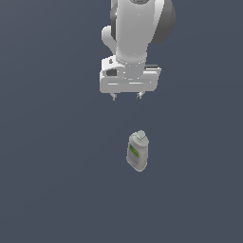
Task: Pick up the object and move it to a goal position.
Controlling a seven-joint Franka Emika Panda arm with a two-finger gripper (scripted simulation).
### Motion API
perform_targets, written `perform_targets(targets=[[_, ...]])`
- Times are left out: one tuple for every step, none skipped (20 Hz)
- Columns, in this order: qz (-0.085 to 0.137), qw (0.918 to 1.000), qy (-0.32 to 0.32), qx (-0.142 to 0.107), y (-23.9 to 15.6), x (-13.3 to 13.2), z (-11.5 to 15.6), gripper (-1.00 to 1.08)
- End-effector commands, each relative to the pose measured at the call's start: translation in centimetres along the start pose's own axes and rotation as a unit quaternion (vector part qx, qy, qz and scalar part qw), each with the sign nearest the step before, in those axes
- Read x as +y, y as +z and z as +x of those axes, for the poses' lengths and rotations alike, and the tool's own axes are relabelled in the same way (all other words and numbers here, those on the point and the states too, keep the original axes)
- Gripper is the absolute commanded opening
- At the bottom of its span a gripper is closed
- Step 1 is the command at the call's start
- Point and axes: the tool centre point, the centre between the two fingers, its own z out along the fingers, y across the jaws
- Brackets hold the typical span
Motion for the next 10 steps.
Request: perform_targets(targets=[[0.0, 0.9998, -0.019, 0.002, -0.1, -0.2, 1.0, 1.0], [0.0, 0.9996, -0.028, 0.002, -0.2, -0.3, 1.4, 1.0], [0.0, 0.9993, -0.038, 0.003, -0.3, -0.3, 1.9, 1.0], [0.0, 0.9988, -0.049, 0.004, -0.3, -0.4, 2.5, 1.0], [0.0, 0.9982, -0.06, 0.005, -0.4, -0.6, 3.0, 1.0], [0.0, 0.9974, -0.072, 0.006, -0.4, -0.7, 3.6, 1.0], [0.0, 0.9963, -0.085, 0.007, -0.5, -0.8, 4.3, 1.0], [0.0, 0.9951, -0.099, 0.008, -0.6, -0.9, 4.9, 1.0], [0.001, 0.9936, -0.113, 0.01, -0.6, -1.1, 5.6, 1.0], [0.001, 0.9919, -0.127, 0.011, -0.6, -1.2, 6.3, 1.0]])
